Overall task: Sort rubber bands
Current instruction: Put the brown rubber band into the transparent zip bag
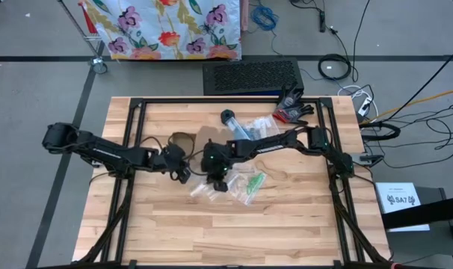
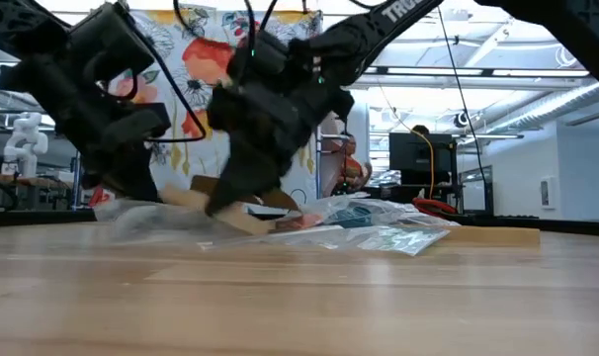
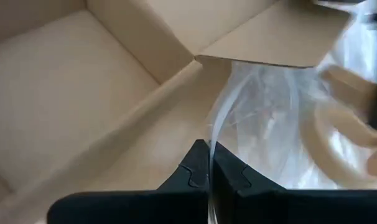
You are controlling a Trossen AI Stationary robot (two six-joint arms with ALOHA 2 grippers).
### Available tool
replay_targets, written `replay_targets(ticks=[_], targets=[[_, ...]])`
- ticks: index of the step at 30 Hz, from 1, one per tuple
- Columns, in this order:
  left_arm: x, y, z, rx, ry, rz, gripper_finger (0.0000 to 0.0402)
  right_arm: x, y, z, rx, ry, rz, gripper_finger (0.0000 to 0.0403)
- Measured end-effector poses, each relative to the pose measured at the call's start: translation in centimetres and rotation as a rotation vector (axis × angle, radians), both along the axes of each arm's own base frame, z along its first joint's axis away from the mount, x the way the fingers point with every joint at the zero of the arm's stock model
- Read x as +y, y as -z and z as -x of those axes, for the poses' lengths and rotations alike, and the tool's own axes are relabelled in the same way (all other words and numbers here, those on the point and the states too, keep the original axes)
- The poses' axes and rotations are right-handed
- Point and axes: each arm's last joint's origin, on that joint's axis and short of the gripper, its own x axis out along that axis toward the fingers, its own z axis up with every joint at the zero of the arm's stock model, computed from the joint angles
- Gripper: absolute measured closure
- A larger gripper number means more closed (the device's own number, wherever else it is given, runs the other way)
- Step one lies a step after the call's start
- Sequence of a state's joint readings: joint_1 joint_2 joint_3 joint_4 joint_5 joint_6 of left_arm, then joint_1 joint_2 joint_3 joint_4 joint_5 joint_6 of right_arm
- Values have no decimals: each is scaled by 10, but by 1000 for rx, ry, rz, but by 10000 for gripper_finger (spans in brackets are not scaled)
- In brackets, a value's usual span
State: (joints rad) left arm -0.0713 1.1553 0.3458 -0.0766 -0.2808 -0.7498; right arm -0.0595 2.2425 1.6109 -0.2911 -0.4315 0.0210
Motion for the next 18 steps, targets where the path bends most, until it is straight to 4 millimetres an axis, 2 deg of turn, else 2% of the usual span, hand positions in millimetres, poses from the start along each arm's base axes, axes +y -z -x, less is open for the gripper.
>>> replay_targets(ticks=[4, 7, 13, 18], targets=[[-1, 6, -1, 33, 7, 13, 401, 3, -10, -7, -110, -1, 14, 403], [-1, 9, -2, 50, 22, 30, 401, 2, -13, -11, -161, 55, 122, 403], [-2, 11, -2, 59, 25, 35, 401, 1, -40, -21, -376, 177, 346, 403], [-1, 10, -3, 49, 11, 32, 402, 0, -50, -28, -512, 266, 465, 403]])
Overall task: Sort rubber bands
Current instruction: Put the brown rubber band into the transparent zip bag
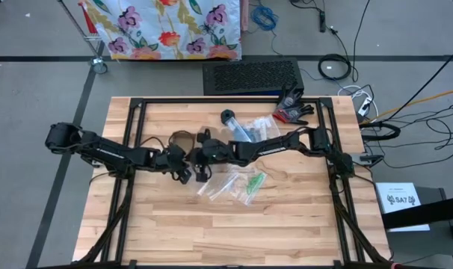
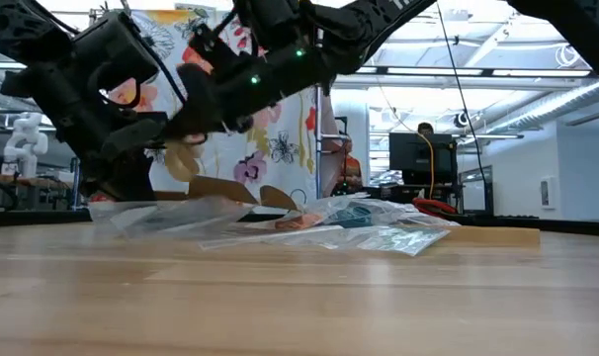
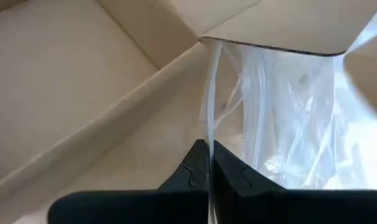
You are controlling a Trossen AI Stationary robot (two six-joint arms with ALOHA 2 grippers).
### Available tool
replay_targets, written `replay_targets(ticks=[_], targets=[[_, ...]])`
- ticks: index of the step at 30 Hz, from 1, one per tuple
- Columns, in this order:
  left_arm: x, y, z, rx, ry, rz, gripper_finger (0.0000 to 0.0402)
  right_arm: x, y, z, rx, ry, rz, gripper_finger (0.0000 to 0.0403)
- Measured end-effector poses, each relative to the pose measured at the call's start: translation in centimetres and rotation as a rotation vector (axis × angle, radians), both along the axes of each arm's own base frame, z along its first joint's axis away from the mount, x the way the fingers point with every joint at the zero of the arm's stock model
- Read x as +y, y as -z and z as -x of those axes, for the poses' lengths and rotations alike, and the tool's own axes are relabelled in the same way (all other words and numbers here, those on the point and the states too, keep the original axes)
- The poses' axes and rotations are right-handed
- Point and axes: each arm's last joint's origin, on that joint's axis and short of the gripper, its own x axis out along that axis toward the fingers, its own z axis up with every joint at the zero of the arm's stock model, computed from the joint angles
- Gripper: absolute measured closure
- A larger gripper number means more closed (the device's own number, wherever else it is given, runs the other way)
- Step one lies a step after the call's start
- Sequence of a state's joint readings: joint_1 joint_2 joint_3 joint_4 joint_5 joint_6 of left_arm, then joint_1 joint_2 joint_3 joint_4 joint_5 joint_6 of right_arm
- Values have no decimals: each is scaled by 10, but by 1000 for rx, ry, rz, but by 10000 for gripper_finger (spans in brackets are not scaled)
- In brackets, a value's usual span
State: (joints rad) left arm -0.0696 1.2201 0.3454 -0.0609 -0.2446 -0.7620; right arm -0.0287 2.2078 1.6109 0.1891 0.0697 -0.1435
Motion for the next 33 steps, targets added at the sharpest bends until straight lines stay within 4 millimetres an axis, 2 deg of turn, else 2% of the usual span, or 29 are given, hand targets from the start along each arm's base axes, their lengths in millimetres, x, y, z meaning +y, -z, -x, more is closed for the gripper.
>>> replay_targets(ticks=[4, 9, 12, 16, 20, 23, 29, 33], targets=[[0, 0, 0, -2, -4, 4, 401, -1, -2, -3, -57, 0, -9, 403], [-1, 2, 1, 2, -2, 58, 401, 1, 18, -8, -55, 20, 9, 403], [-1, 2, 1, -8, -23, 86, 401, 0, 23, -6, -1, 69, 0, 403], [-4, -3, -4, -50, 14, 103, 401, -8, 41, 0, 118, 223, 50, 403], [-3, -2, -3, -40, 0, 95, 401, -3, 37, 4, 173, 201, 0, 403], [-3, -2, -3, -39, 1, 93, 401, 0, 44, 5, 204, 205, -35, 403], [-3, -3, -5, -62, 12, 75, 401, -20, 38, 1, 91, 273, -66, 403], [-3, -3, -4, -61, 9, 76, 401, -33, 38, 2, -53, 224, -171, 403]])
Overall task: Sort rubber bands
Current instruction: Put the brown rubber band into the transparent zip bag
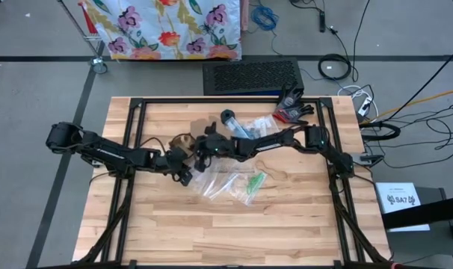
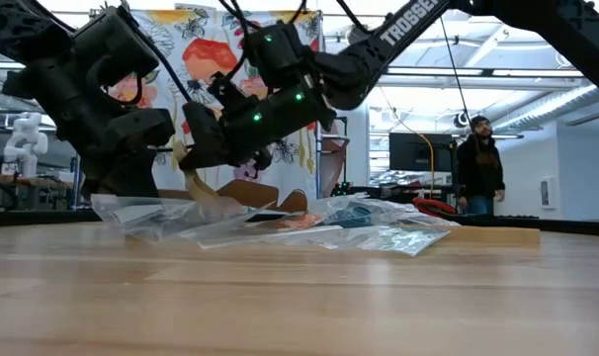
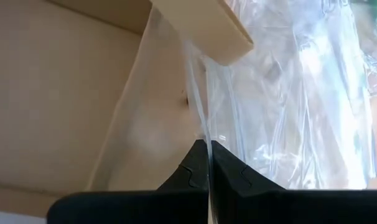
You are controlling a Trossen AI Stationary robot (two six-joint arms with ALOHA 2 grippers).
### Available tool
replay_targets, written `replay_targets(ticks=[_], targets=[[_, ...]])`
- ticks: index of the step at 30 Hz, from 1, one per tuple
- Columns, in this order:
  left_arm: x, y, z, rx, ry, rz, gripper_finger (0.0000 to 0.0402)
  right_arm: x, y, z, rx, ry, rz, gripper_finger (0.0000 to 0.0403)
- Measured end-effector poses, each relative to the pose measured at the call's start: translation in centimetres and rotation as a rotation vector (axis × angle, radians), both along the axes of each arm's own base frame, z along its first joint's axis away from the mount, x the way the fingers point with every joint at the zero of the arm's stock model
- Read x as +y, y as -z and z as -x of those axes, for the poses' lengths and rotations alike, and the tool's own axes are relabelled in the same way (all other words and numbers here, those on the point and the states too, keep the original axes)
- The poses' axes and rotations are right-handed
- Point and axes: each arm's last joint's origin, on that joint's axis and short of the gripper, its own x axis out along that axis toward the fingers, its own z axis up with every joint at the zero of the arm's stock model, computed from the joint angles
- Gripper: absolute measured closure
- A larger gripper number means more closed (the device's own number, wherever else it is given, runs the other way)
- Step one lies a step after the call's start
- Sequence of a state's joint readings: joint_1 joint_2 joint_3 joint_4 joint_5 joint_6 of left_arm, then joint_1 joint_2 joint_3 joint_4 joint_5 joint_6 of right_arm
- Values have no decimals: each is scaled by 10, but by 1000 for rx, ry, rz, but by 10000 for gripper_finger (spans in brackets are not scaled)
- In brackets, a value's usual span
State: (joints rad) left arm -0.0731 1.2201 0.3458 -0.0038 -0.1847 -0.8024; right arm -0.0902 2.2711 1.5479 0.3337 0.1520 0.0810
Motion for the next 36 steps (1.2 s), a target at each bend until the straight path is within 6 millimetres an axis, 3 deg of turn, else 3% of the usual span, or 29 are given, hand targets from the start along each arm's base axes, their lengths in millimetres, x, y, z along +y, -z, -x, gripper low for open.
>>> replay_targets(ticks=[9, 16, 22, 27, 36], targets=[[0, -2, -3, -38, 12, -18, 401, -6, 1, -2, -163, -42, -56, 403], [1, -3, -3, -40, 3, -27, 401, 4, 11, 0, -50, -57, -64, 403], [2, -2, -3, -31, 24, -36, 401, 17, 10, -2, -58, -85, -53, 403], [3, 1, 1, 17, 1, -22, 401, 14, 6, -2, -74, -80, -33, 403], [5, 1, 1, 16, -46, -76, 401, -5, 8, 2, -54, 28, -159, 403]])
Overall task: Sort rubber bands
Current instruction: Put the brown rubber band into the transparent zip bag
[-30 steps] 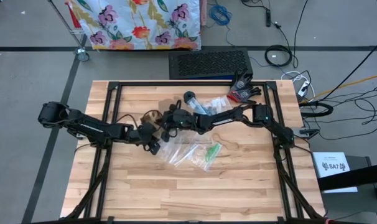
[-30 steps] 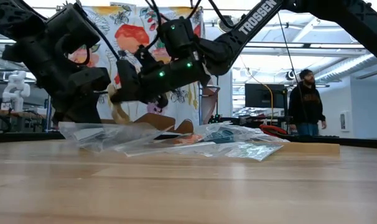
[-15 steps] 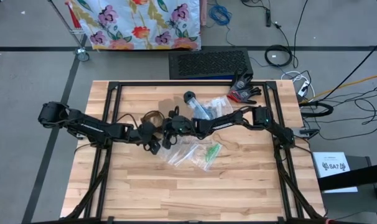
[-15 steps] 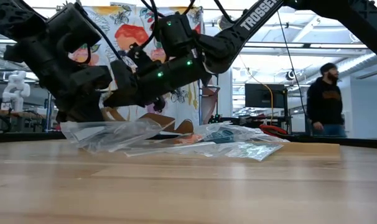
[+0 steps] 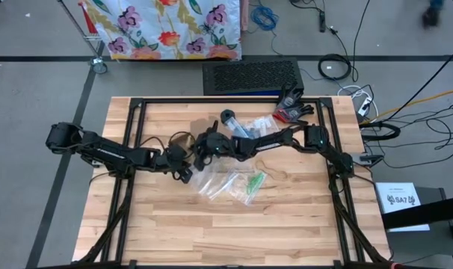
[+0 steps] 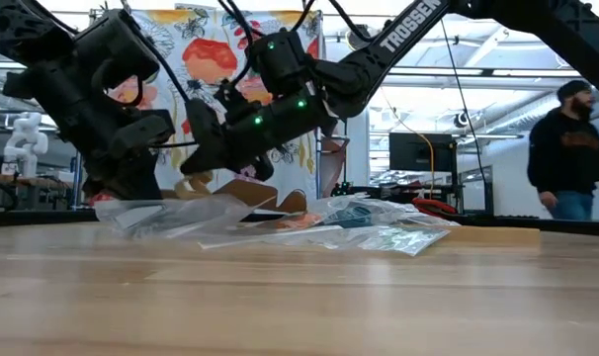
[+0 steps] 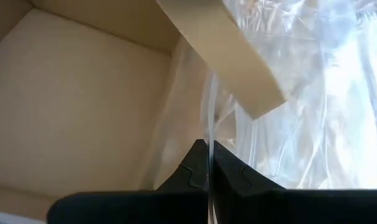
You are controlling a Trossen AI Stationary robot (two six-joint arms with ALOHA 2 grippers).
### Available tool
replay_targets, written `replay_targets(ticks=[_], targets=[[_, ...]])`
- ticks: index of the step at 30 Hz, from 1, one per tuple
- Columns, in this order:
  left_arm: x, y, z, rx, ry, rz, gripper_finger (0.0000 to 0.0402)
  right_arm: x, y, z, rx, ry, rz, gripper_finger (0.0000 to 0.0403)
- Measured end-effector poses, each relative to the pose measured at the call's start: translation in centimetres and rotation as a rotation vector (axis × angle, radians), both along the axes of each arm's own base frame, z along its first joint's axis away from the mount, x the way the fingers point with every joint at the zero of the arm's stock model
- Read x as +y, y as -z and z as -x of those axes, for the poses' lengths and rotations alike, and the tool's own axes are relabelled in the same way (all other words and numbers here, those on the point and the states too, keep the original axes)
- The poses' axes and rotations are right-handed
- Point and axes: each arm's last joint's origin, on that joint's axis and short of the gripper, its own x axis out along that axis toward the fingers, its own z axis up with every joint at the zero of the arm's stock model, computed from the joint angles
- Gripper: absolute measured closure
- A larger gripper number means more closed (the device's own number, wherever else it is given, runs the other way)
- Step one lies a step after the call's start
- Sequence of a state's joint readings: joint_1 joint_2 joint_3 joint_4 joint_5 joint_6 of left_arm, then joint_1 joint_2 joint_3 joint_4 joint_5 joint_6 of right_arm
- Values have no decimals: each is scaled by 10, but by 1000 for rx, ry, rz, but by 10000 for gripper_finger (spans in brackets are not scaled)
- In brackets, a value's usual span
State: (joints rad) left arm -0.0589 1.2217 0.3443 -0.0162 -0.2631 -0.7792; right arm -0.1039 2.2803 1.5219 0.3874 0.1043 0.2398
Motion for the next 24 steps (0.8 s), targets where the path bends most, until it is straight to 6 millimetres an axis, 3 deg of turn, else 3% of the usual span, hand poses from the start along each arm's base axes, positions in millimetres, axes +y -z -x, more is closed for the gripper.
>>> replay_targets(ticks=[15, 24], targets=[[1, -6, -5, -77, -17, -18, 401, 5, -7, -3, -80, -10, -27, 403], [0, -5, -2, -53, -14, -21, 401, 21, 4, 0, 46, -58, -34, 403]])
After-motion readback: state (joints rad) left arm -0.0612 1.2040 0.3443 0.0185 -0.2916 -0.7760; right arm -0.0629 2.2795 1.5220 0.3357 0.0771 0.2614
